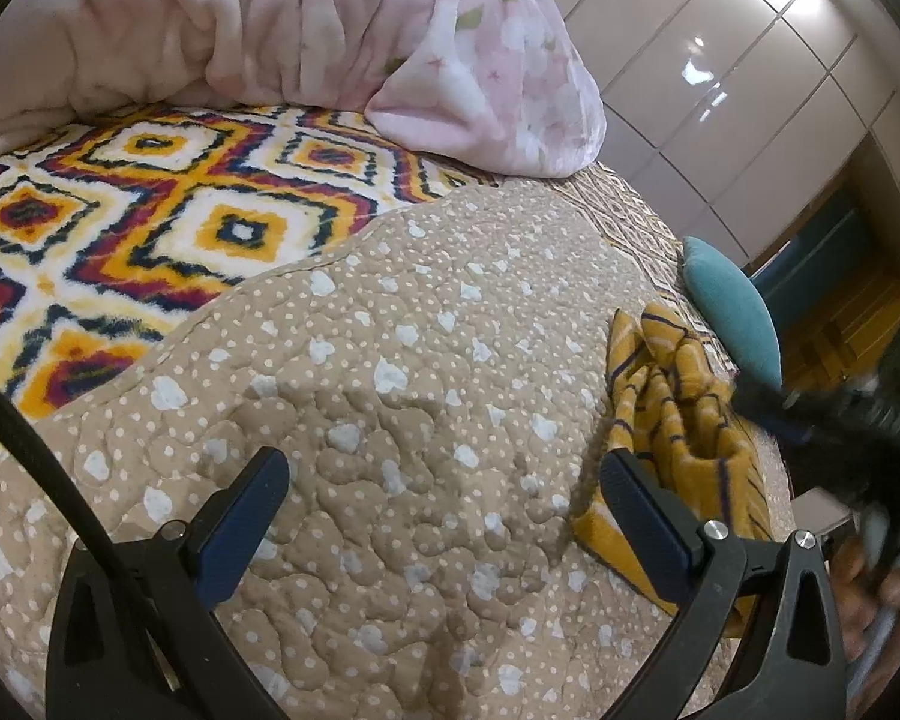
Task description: Fold small clothes
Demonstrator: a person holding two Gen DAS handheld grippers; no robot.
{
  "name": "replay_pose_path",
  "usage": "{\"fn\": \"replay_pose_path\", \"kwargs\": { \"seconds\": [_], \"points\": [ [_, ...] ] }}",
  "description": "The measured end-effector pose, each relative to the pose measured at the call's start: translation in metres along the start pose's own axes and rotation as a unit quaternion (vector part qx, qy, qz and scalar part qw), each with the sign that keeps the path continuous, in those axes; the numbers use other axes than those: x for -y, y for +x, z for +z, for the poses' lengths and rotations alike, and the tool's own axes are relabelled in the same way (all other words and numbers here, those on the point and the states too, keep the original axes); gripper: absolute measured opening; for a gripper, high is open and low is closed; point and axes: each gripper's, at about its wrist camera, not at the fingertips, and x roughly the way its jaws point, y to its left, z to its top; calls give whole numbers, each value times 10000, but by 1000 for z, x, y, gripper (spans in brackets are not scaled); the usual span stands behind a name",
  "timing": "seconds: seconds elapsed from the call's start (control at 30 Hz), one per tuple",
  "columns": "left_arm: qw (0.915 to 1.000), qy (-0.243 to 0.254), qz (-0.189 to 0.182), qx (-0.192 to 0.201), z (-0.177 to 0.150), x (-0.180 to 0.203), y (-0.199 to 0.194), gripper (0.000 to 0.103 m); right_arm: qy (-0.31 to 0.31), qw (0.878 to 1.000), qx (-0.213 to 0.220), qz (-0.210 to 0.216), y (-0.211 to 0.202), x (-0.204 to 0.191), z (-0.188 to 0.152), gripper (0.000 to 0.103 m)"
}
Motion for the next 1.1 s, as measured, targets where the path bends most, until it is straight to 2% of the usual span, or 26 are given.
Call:
{"fn": "replay_pose_path", "kwargs": {
  "seconds": [0.07, 0.17, 0.23, 0.3, 0.37, 0.4, 0.43, 0.53, 0.57, 0.63, 0.73, 0.83, 0.87, 0.93, 1.03, 1.1],
  "points": [
    [10000, -1, -6, -33, -1, 0, 2, 103, 111, 9995, 148, -250, 1, 1, 12, 27],
    [9999, 75, 3, -70, -2, 4, 3, 103, 369, 9964, -185, -735, 37, 12, 21, 27],
    [9999, 134, 32, -66, -3, 6, 4, 103, 593, 9959, -415, -545, 60, 20, 18, 27],
    [9999, 121, 45, -62, -2, 5, 3, 103, 841, 9932, -807, -75, 85, 24, 13, 28],
    [10000, 56, 58, -55, -1, 2, 3, 103, 825, 9900, -1119, 254, 96, 15, 10, 28],
    [10000, 23, 61, -55, 0, 0, 3, 103, 674, 9897, -1226, 302, 94, 6, 9, 28],
    [10000, -15, 61, -56, 1, -1, 3, 103, 488, 9916, -1139, 382, 85, -3, 7, 28],
    [9999, -83, 71, -36, 3, -5, 3, 103, 329, 9952, -427, 821, 33, -16, -1, 28],
    [9999, -81, 87, -31, 3, -5, 3, 103, 362, 9953, -167, 883, 15, -15, -6, 28],
    [9999, -76, 111, -38, 3, -5, 4, 103, 403, 9960, 49, 790, -5, -9, -15, 29],
    [9998, -83, 155, -4, 2, -3, 4, 103, 540, 9963, -125, 658, -5, 6, -38, 29],
    [9998, -91, 148, 61, 1, -1, 2, 103, 652, 9925, -898, 504, 35, 21, -72, 32],
    [9999, -87, 117, 80, 0, 0, 0, 103, 541, 9921, -1027, 486, 45, 19, -89, 32],
    [9999, -55, 47, 111, 0, 4, -3, 103, 299, 9951, -795, 501, 37, 11, -100, 33],
    [9998, 81, -39, 193, -3, 12, -7, 103, 366, 9911, -1058, 720, 23, 12, -113, 35],
    [9995, 223, -96, 192, -7, 20, -6, 103, 286, 9939, -887, 595, 0, 19, -124, 35]
  ]
}}
